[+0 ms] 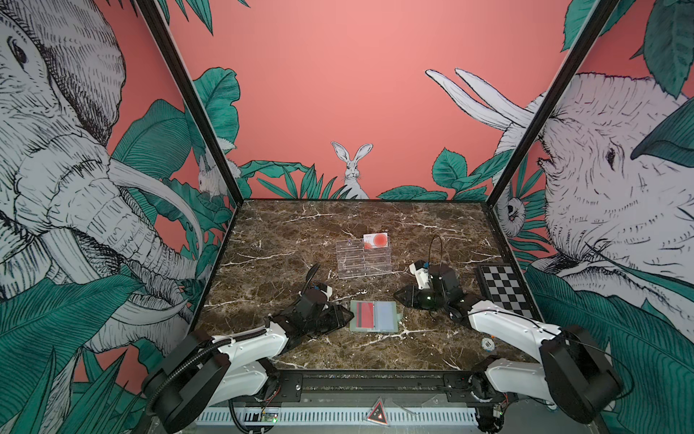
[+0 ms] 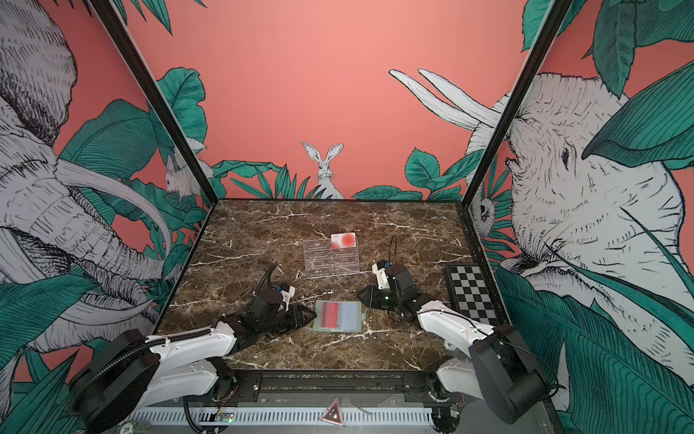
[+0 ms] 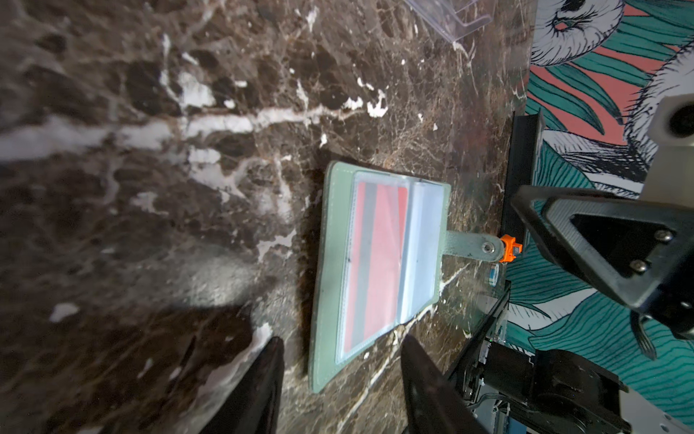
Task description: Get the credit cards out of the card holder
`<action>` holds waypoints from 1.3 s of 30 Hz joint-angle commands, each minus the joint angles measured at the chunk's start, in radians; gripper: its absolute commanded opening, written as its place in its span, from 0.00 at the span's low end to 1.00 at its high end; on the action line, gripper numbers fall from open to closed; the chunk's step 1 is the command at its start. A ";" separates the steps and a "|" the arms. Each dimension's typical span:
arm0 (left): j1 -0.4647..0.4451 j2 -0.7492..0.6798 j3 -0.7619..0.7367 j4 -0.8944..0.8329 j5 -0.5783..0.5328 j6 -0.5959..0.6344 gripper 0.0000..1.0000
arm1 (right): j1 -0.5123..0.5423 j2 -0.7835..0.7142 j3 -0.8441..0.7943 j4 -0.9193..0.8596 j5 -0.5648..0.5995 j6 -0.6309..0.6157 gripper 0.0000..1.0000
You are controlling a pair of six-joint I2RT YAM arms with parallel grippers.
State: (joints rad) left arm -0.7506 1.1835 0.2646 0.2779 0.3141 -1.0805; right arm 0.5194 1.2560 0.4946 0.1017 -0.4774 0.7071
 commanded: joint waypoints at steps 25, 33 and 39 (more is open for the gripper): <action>-0.003 0.224 -0.034 0.301 0.047 -0.007 0.23 | 0.010 0.085 -0.029 0.064 0.013 -0.013 0.24; -0.003 0.229 -0.028 0.319 0.063 0.012 0.14 | 0.013 0.089 -0.036 0.073 0.007 -0.014 0.23; -0.003 0.200 -0.030 0.335 0.083 0.028 0.02 | 0.012 0.078 -0.027 0.043 0.004 -0.032 0.23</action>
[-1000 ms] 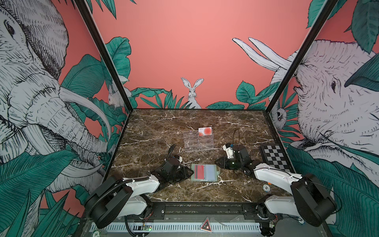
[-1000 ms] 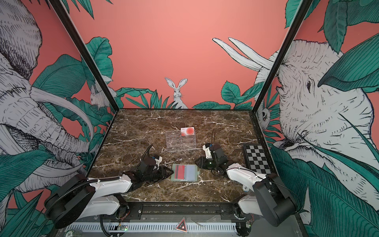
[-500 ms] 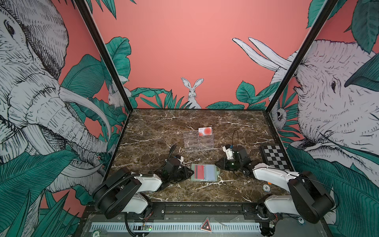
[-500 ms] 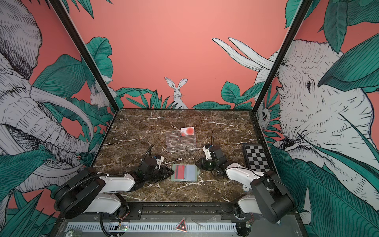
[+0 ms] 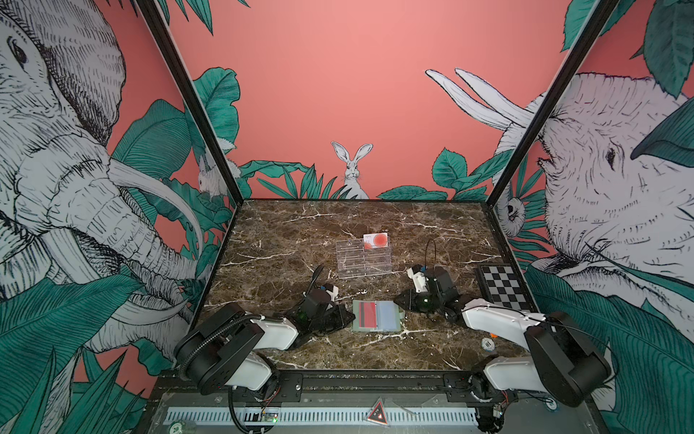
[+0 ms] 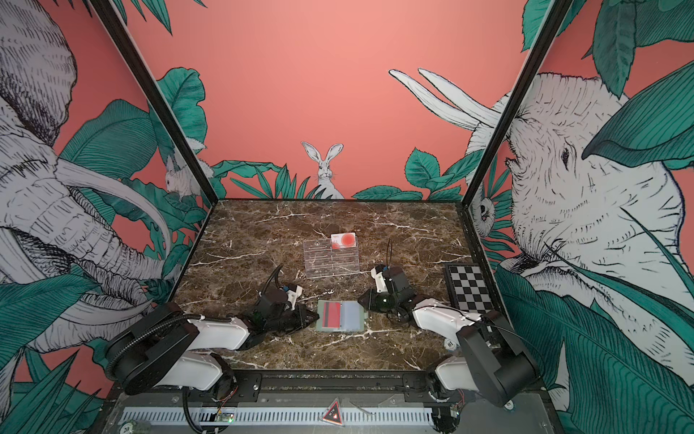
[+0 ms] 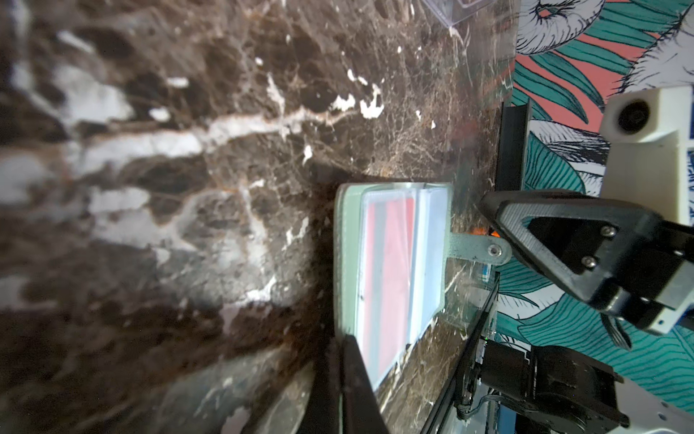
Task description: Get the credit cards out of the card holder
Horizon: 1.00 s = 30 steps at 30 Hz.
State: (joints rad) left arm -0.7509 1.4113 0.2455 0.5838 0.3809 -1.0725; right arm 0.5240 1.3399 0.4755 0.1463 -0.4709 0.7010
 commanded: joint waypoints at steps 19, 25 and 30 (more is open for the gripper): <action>-0.004 -0.186 0.011 -0.071 0.010 0.067 0.00 | 0.039 -0.279 0.138 -0.370 0.134 -0.084 0.98; -0.004 -0.181 0.010 -0.080 0.001 0.074 0.00 | 0.198 -0.140 0.249 -0.439 0.223 -0.074 0.98; -0.006 -0.180 0.005 -0.068 -0.001 0.065 0.00 | 0.322 0.006 0.350 -0.456 0.299 -0.076 0.98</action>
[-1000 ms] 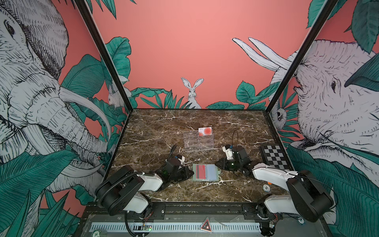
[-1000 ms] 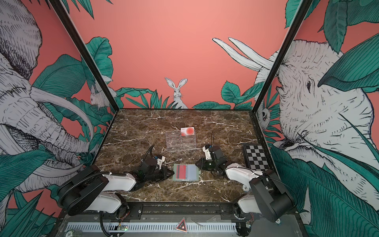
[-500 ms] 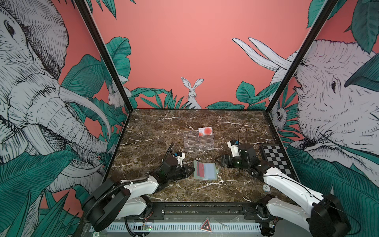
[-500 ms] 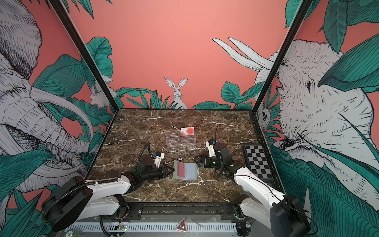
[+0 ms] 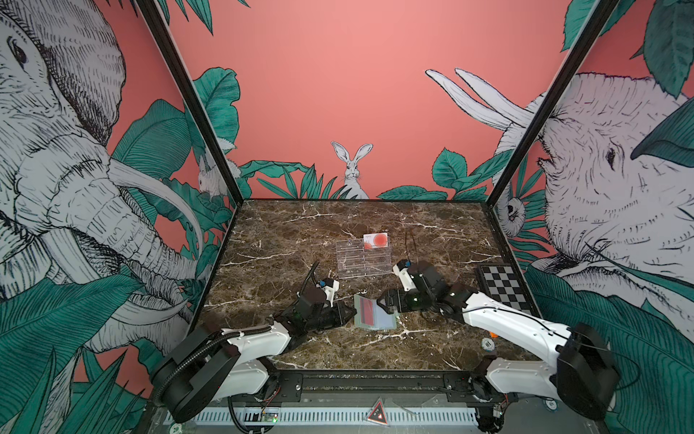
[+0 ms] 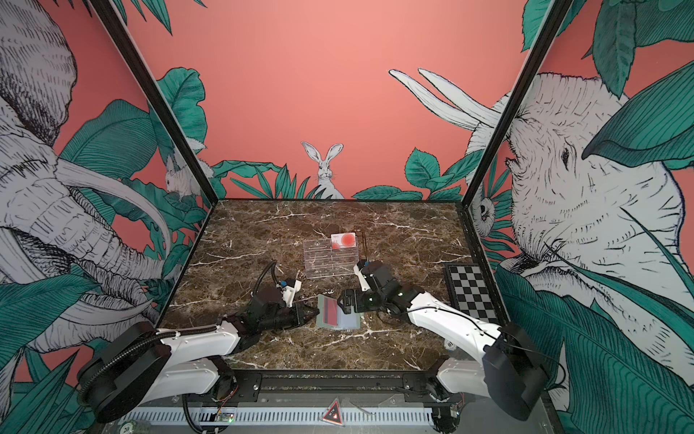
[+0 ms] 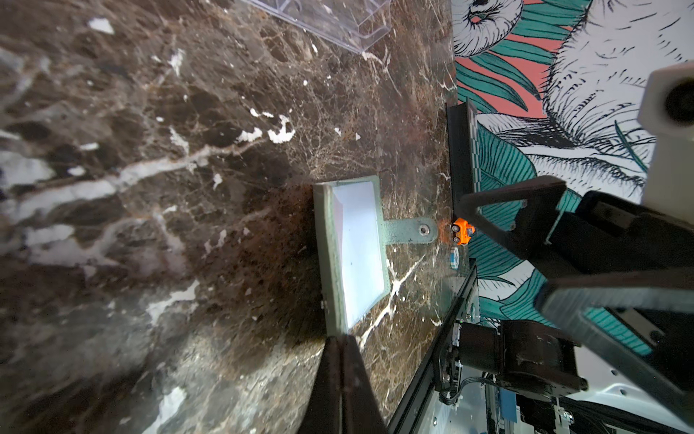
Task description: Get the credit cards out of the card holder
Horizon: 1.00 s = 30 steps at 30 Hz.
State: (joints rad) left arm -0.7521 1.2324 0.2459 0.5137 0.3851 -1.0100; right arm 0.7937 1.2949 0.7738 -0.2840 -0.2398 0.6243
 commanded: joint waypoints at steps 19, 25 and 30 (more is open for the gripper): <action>-0.008 0.003 -0.002 0.016 -0.015 -0.005 0.00 | 0.147 0.277 0.177 -0.039 0.108 0.002 0.98; -0.009 0.006 -0.002 0.023 -0.011 -0.006 0.00 | 0.153 0.297 0.184 -0.030 0.103 0.004 0.98; -0.010 0.005 -0.006 0.022 -0.014 -0.006 0.00 | 0.153 0.333 0.191 -0.042 0.118 0.002 0.98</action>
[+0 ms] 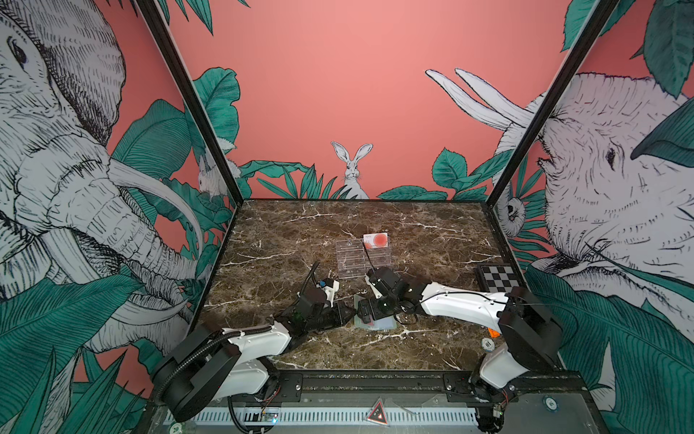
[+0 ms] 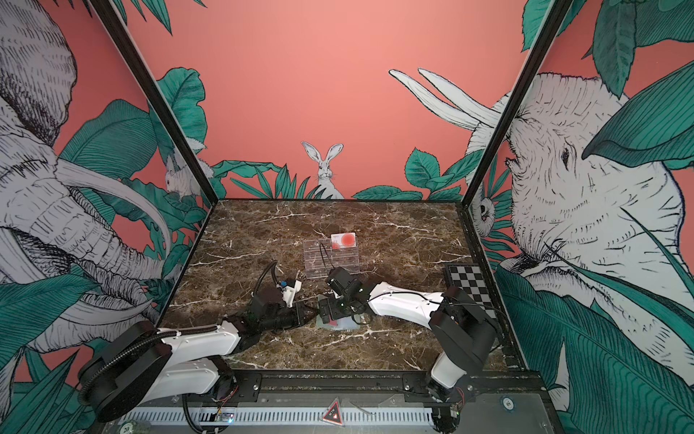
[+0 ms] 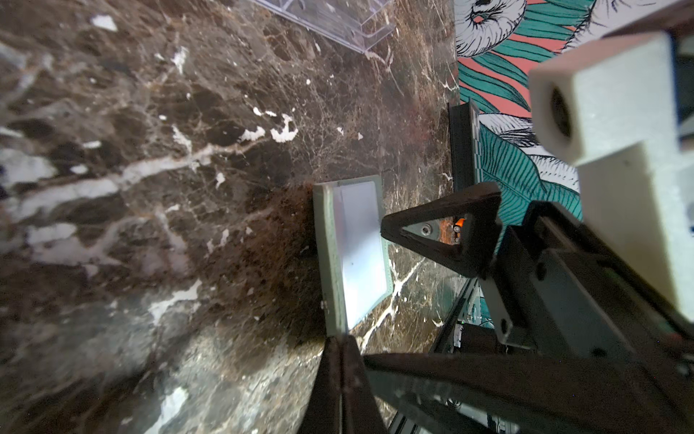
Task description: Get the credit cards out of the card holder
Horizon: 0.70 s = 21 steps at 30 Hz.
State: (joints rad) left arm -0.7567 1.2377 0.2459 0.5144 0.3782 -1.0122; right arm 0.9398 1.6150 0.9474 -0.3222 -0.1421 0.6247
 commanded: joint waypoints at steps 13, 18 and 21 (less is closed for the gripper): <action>-0.004 0.002 -0.011 0.019 -0.011 0.002 0.00 | 0.006 -0.001 0.013 -0.033 0.061 -0.018 0.98; -0.006 0.001 -0.016 0.020 -0.014 0.002 0.00 | 0.006 -0.006 0.009 -0.033 0.068 -0.020 0.98; -0.005 -0.001 -0.017 0.021 -0.015 0.002 0.00 | 0.006 -0.006 0.009 -0.039 0.074 -0.022 0.98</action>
State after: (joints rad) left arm -0.7567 1.2419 0.2455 0.5152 0.3759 -1.0122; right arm 0.9398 1.6241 0.9474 -0.3355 -0.0952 0.6163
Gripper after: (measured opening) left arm 0.046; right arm 0.981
